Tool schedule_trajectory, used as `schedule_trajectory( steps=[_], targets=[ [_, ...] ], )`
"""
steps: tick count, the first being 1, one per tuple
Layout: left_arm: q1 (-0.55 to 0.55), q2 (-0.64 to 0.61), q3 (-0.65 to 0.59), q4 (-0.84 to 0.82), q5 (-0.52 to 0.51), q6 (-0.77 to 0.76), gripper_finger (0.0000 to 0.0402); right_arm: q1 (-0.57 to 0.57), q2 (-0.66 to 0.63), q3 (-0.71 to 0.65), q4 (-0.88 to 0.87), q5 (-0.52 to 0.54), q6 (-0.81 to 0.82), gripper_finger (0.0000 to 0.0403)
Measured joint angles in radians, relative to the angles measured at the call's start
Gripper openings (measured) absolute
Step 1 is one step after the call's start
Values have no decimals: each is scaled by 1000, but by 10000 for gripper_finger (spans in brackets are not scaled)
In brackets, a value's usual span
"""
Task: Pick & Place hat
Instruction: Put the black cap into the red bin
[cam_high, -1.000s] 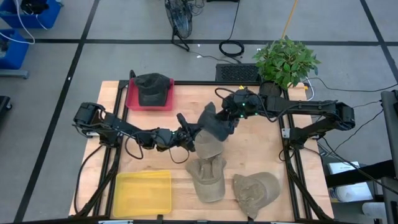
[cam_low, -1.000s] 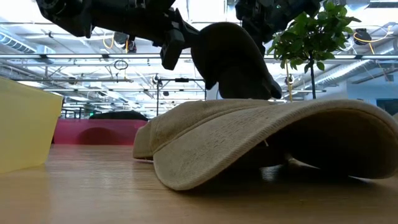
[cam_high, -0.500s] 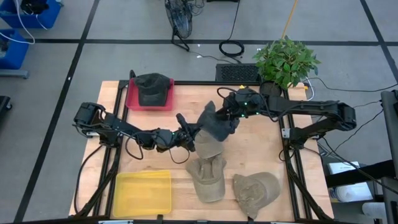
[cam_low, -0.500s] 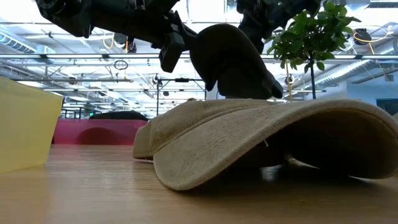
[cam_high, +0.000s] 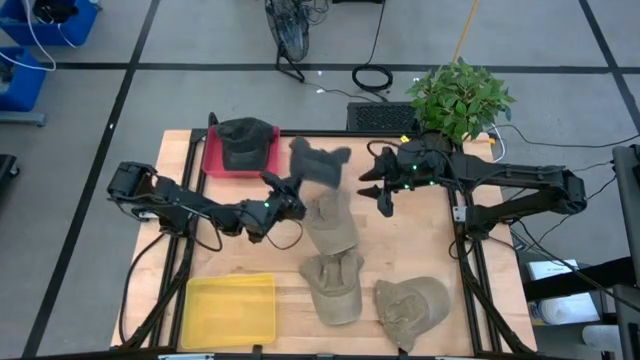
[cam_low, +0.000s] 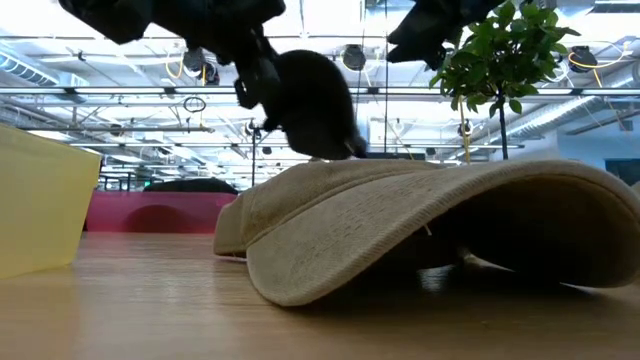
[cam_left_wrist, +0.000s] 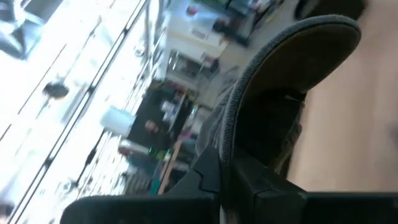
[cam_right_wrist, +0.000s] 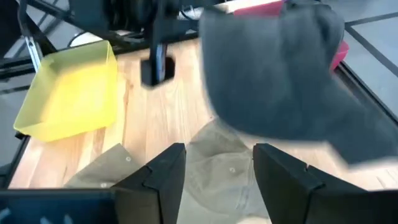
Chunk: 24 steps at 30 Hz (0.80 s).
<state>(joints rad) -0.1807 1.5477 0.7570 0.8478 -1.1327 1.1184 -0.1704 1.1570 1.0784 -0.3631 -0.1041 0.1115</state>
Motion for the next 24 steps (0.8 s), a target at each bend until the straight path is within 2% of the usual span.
schedule_trajectory(
  steps=[4,7,16,21,24],
  targets=[
    [25,-97,-31,-50,-91,-25,13,26,-28,-72,4,48,1,166],
    [54,-204,-107,-55,-122,-29,10,29,-55,-150,49,76,13,161],
    [126,-550,-383,-52,-100,-71,10,26,-172,-398,296,81,26,157],
    [128,-653,-493,-54,-104,-101,10,9,-235,-468,365,81,8,152],
    [129,-686,-526,-52,-183,-94,10,-9,-270,-482,367,82,8,150]
  ],
)
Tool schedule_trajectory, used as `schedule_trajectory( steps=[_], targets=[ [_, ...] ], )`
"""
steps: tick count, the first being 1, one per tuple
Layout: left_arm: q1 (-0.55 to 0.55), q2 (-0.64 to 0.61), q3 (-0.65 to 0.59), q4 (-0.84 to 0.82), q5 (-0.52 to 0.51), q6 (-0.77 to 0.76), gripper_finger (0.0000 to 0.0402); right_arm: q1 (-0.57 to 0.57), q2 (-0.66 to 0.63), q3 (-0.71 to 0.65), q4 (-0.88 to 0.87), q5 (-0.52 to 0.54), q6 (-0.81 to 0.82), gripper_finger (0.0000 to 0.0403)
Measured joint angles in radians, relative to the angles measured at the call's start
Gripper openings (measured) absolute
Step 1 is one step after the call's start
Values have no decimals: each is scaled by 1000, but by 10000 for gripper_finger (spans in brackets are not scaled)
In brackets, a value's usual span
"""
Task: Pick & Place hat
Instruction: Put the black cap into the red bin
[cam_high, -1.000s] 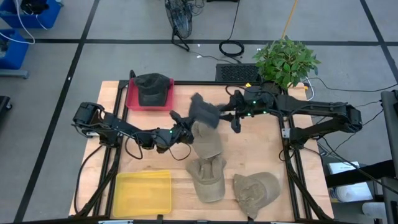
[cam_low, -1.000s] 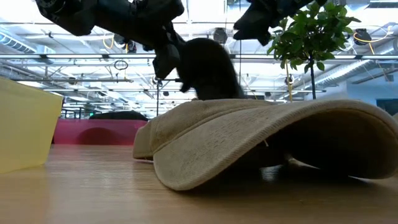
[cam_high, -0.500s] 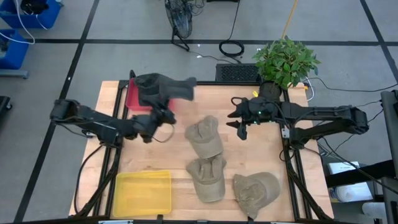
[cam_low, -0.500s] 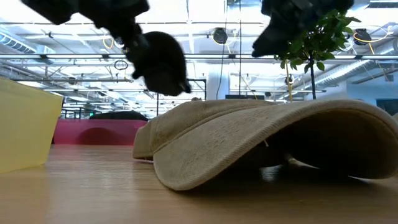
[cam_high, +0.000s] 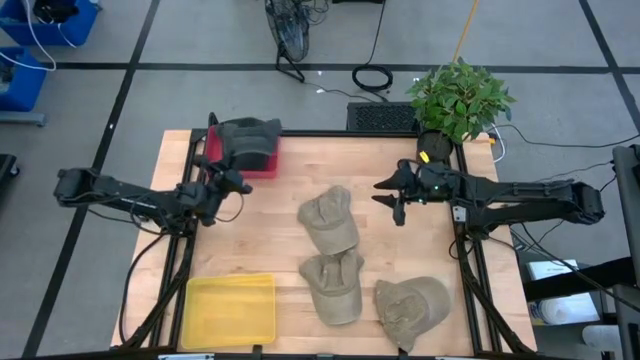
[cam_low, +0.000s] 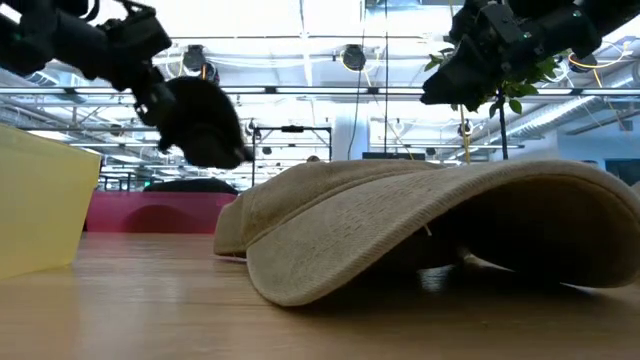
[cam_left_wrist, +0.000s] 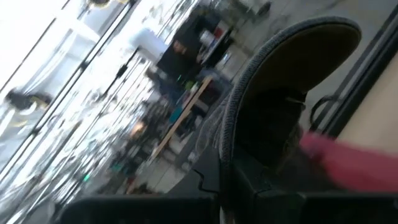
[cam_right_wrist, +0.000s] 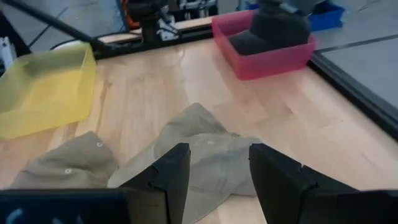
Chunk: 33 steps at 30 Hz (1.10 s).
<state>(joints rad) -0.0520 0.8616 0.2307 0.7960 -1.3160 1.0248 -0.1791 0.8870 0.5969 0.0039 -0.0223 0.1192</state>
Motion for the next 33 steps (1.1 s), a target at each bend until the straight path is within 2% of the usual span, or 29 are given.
schedule_trajectory(
  steps=[2,5,8,16,22,26,33],
  targets=[
    [1,-14,-17,-2,-45,-1,10,-6,-20,-6,-1,0,0,150],
    [1,-22,-32,-17,-41,-41,10,-11,-45,-12,-1,-1,0,149],
    [16,-18,-37,-110,-36,-110,10,-11,-60,-13,-2,-1,-1,145],
    [153,-19,-37,-475,104,-483,19,-11,-70,-13,0,-4,6,143],
    [241,-19,-37,-536,165,-577,21,-11,-70,-13,-1,-4,2,143],
    [257,-19,-36,-535,157,-598,61,-11,-70,-13,-4,-4,1,142],
    [228,-19,-35,-534,144,-665,172,-11,-70,-13,-19,-5,16,141]
  ],
)
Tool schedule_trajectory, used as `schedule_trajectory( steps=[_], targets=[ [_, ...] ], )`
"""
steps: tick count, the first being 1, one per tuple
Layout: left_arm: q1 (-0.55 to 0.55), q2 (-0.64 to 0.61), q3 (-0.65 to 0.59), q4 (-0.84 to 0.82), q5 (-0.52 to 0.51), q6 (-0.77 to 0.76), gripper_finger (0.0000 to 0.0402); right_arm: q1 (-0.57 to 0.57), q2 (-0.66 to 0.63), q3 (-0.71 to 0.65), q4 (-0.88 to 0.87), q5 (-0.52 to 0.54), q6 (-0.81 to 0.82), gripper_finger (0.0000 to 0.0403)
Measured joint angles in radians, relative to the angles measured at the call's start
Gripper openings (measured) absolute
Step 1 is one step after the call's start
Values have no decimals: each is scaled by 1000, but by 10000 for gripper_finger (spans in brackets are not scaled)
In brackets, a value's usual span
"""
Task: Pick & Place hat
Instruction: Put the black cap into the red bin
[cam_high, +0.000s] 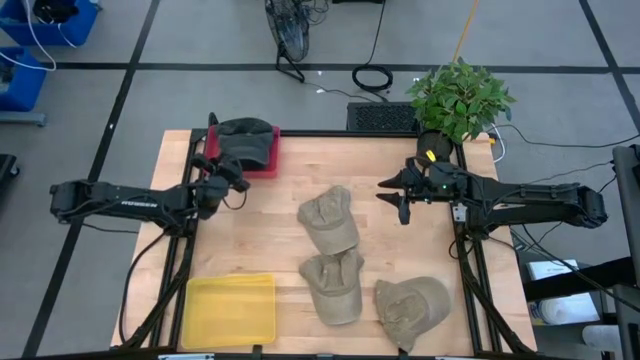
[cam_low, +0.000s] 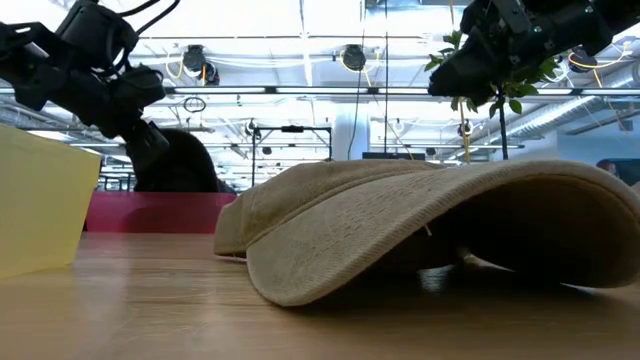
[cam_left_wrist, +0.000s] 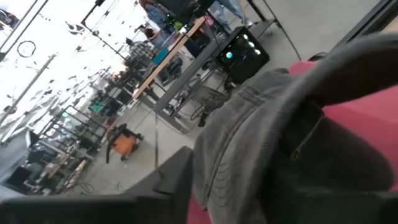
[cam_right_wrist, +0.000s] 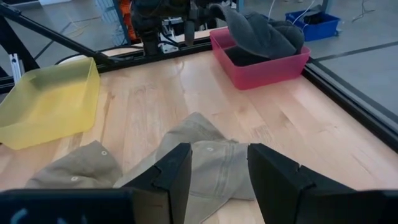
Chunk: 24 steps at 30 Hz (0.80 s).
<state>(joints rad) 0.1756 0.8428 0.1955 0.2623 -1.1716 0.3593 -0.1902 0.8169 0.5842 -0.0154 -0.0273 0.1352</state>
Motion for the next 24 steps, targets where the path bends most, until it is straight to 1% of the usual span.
schedule_trajectory(
  steps=[5,7,10,14,17,21,24],
  targets=[
    [-65,0,5,0,0,-57,233,2,0,0,-17,0,10,141],
    [-107,0,16,1,8,-85,247,2,0,0,-16,0,10,141],
    [-174,0,37,-6,15,-82,259,2,0,0,-16,-1,14,141],
    [-256,0,69,-30,-43,-105,259,3,0,0,-17,-3,18,141],
    [-291,0,78,-57,-80,-134,252,3,0,0,-19,-3,18,141],
    [-272,0,78,-164,-152,-147,229,3,0,0,-17,-3,19,141],
    [-249,0,78,-201,-137,-190,207,3,0,0,-11,-3,21,141]
  ],
)
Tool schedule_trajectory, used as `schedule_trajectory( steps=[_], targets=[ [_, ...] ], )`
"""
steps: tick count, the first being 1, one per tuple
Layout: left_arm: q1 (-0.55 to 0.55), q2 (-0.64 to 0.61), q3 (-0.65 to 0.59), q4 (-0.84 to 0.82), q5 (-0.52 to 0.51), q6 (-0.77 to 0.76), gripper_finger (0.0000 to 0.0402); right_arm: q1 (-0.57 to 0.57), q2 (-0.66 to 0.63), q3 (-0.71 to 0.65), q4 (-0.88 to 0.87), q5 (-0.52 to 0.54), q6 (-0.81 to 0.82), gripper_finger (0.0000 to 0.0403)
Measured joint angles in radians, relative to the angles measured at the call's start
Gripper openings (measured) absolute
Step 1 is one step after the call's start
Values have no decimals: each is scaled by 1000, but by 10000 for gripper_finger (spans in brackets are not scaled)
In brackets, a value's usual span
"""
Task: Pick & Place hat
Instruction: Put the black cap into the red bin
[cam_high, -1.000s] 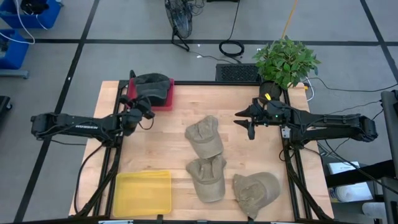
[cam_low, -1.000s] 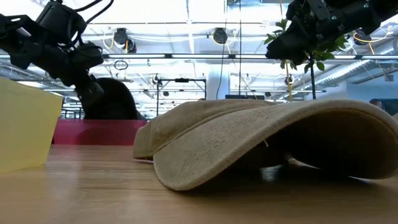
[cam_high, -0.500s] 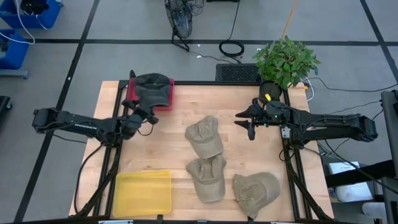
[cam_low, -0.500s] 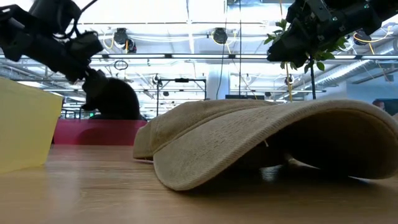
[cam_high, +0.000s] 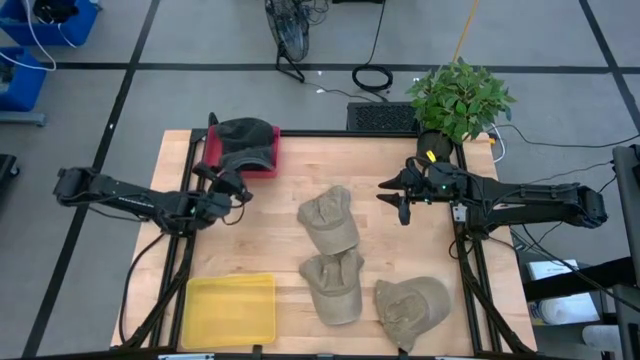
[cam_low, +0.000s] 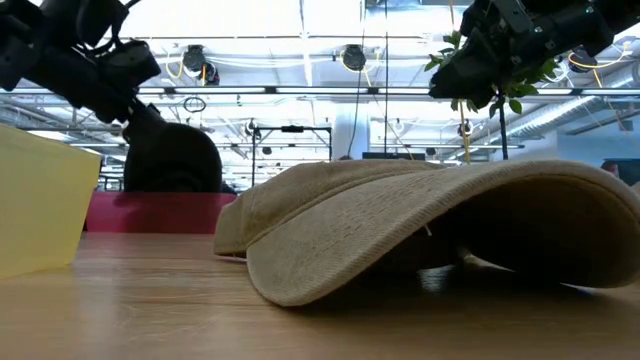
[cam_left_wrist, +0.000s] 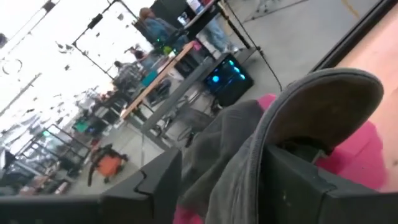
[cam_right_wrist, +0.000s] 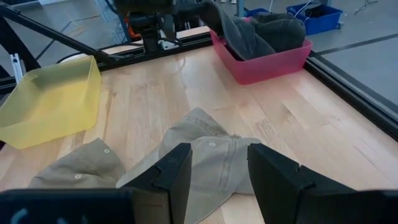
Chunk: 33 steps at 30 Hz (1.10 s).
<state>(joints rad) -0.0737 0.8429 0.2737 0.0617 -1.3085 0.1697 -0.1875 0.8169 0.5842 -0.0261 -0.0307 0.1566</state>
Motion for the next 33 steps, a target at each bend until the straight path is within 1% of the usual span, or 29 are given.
schedule_trajectory(
  steps=[3,6,10,13,16,18,19,23,26,30,33],
  targets=[
    [5,0,0,18,56,-19,188,0,0,0,0,0,0,141],
    [5,0,0,84,81,14,177,0,0,0,0,0,-2,141],
    [-26,0,10,221,89,131,176,0,0,0,0,0,-7,141],
    [-74,0,64,226,91,162,180,0,0,0,-1,0,-7,141],
    [-118,0,127,151,89,146,185,0,0,0,-9,-1,-8,141],
    [-147,0,171,89,110,98,189,0,0,0,-11,-1,-8,141],
    [-160,0,194,54,130,67,191,0,0,0,-11,-1,-8,141],
    [-194,30,261,-109,276,-81,197,0,0,0,-8,-26,2,141],
    [-205,82,280,-254,305,-166,198,0,0,0,-7,-27,5,141],
    [-200,141,281,-385,333,-264,198,0,0,0,1,-26,7,141],
    [-181,172,281,-440,423,-347,198,0,0,0,0,-26,7,141]
  ],
)
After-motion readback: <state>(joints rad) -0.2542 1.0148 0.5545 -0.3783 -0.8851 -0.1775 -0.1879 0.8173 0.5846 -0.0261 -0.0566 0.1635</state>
